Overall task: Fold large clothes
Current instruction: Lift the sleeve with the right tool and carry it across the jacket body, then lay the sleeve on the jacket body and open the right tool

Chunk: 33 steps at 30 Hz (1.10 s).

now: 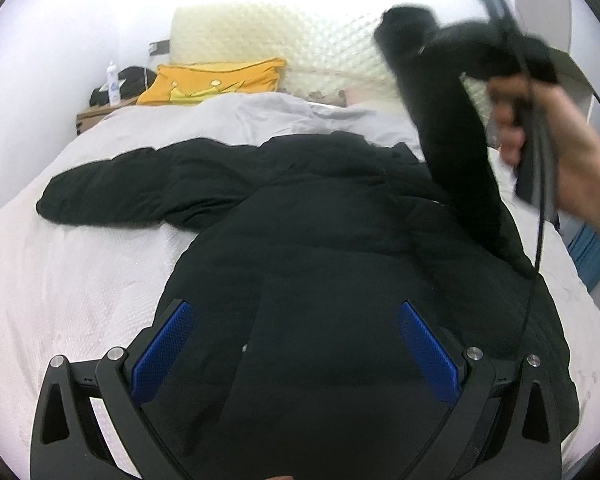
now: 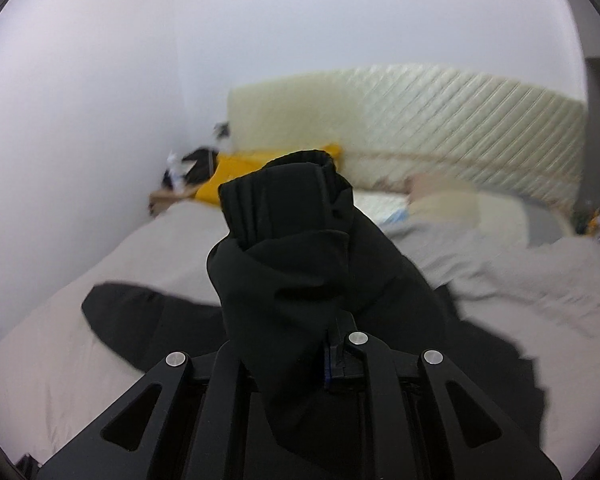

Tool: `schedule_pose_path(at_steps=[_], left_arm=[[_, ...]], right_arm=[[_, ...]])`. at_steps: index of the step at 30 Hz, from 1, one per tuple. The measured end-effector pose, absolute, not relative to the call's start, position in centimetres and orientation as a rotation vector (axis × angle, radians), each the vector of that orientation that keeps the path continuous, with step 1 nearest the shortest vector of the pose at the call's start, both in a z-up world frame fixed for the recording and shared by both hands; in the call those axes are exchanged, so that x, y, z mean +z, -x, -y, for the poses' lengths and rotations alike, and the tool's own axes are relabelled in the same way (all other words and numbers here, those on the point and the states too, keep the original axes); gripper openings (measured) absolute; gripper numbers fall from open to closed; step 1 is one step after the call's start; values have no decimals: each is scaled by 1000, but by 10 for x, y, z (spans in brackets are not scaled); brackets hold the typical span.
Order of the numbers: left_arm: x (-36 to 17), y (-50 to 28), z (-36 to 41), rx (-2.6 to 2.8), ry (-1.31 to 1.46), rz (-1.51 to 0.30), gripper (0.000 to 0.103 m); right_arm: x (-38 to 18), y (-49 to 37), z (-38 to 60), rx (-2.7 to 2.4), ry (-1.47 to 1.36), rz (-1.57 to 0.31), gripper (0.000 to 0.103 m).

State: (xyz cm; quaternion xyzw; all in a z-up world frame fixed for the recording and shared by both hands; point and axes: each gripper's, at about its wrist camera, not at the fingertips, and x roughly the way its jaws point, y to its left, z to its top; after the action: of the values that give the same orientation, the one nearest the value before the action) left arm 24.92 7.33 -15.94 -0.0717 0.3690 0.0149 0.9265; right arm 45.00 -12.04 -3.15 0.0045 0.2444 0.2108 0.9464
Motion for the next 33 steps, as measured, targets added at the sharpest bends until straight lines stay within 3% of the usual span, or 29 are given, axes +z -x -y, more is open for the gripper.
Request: schedule_pose_path(at_steps=[9,15,17,19,21,22,33], left_arm=[[-174,-259,-89,30,207,-805,103],[-177,-262,-92,25,214,-814,103],[-178,-263,-93,28,210,-817,103],[-178,-264,-93,30,209,-820,103],[-175,-263,-93,37,205,-817,103],[-174,-263,-93,40,199,-809,103],[-107,-235,-81,41,177,-716,103]], right_arm=[[-153,-469,54,460,61,-673,13],[-189,-473,41,440,92,-741,13],[-189,-472,44,439,82,-741,14],[-184,-471,46,447,64,-744,25],[-177,-468,50,464,42,-748,49],[-173,-464,51,469,38,-742,52],[-76,-394,98,469,-3,-625,54]])
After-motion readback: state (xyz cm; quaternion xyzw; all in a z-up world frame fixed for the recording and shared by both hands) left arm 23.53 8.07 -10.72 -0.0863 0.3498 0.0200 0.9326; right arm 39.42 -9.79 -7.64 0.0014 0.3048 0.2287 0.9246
